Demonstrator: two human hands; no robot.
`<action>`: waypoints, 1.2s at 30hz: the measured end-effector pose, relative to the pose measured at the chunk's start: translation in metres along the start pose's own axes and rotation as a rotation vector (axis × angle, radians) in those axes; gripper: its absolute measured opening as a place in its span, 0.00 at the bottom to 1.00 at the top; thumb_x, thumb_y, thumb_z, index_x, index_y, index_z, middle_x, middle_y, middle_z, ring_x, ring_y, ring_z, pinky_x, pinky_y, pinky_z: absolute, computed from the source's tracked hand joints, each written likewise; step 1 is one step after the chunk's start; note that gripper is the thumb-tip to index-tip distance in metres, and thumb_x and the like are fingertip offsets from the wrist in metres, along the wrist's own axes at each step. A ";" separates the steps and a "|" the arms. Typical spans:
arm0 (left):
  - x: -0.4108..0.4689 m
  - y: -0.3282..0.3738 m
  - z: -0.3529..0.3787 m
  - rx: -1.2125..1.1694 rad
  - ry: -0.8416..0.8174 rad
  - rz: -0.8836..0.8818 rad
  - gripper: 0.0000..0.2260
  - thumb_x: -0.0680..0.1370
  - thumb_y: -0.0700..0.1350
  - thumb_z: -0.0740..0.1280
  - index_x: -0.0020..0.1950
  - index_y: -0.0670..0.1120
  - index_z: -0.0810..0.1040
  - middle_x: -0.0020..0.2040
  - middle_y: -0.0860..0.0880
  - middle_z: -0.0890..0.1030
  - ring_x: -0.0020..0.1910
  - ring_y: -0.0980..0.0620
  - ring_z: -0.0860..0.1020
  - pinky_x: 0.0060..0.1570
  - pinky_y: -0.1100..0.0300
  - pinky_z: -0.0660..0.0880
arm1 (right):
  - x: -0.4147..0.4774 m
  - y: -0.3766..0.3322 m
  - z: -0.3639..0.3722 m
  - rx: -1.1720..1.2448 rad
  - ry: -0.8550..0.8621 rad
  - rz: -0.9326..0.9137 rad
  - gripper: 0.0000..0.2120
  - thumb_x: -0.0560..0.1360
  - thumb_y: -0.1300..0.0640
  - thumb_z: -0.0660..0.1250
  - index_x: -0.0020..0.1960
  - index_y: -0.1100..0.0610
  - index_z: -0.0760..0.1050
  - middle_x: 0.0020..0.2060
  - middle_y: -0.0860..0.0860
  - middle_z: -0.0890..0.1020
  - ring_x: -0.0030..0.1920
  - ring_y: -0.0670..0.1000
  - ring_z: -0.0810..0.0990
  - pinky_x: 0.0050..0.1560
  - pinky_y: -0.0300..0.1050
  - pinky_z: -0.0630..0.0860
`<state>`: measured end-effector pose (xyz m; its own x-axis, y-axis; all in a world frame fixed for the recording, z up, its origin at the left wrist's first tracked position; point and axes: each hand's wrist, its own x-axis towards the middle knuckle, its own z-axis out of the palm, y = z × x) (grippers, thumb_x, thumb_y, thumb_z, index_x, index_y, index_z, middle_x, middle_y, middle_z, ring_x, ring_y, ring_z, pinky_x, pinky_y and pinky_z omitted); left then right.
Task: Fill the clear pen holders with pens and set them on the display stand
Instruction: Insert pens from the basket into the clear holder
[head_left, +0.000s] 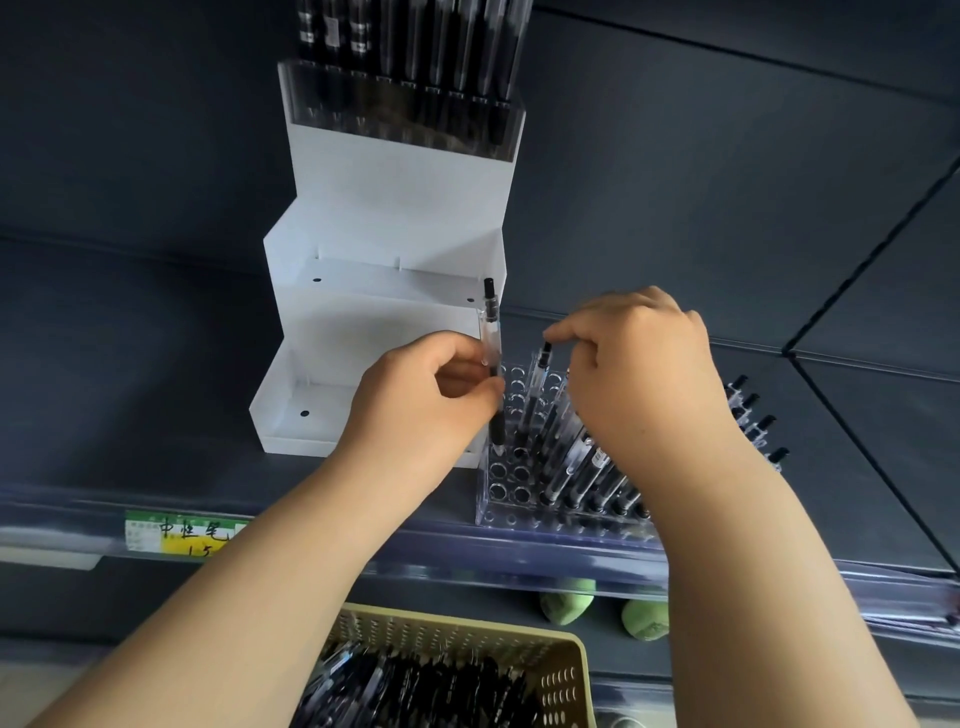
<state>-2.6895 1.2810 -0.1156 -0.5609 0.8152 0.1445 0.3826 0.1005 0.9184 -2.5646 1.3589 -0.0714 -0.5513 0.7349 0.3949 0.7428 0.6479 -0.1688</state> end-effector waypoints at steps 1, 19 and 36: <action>0.000 0.000 0.000 -0.003 -0.002 0.001 0.06 0.72 0.45 0.72 0.48 0.51 0.81 0.41 0.58 0.82 0.43 0.62 0.80 0.48 0.64 0.76 | 0.000 0.000 -0.002 -0.004 -0.006 0.007 0.18 0.72 0.68 0.60 0.51 0.52 0.82 0.51 0.49 0.82 0.58 0.54 0.71 0.49 0.45 0.58; -0.002 0.000 0.022 0.012 -0.094 0.107 0.08 0.72 0.39 0.72 0.48 0.50 0.81 0.39 0.57 0.80 0.42 0.61 0.78 0.42 0.74 0.73 | -0.001 0.004 0.006 0.170 0.131 0.041 0.22 0.66 0.60 0.51 0.45 0.56 0.83 0.46 0.54 0.83 0.53 0.58 0.76 0.54 0.56 0.73; -0.001 -0.012 0.036 0.109 -0.142 0.086 0.08 0.73 0.42 0.72 0.43 0.55 0.78 0.37 0.60 0.79 0.36 0.66 0.76 0.37 0.80 0.69 | -0.002 0.012 0.000 0.244 0.089 0.047 0.16 0.74 0.67 0.58 0.50 0.57 0.82 0.50 0.54 0.82 0.54 0.57 0.76 0.55 0.55 0.73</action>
<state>-2.6664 1.2995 -0.1398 -0.4163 0.8950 0.1601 0.5064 0.0820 0.8584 -2.5544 1.3647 -0.0742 -0.4746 0.7521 0.4572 0.6472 0.6503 -0.3979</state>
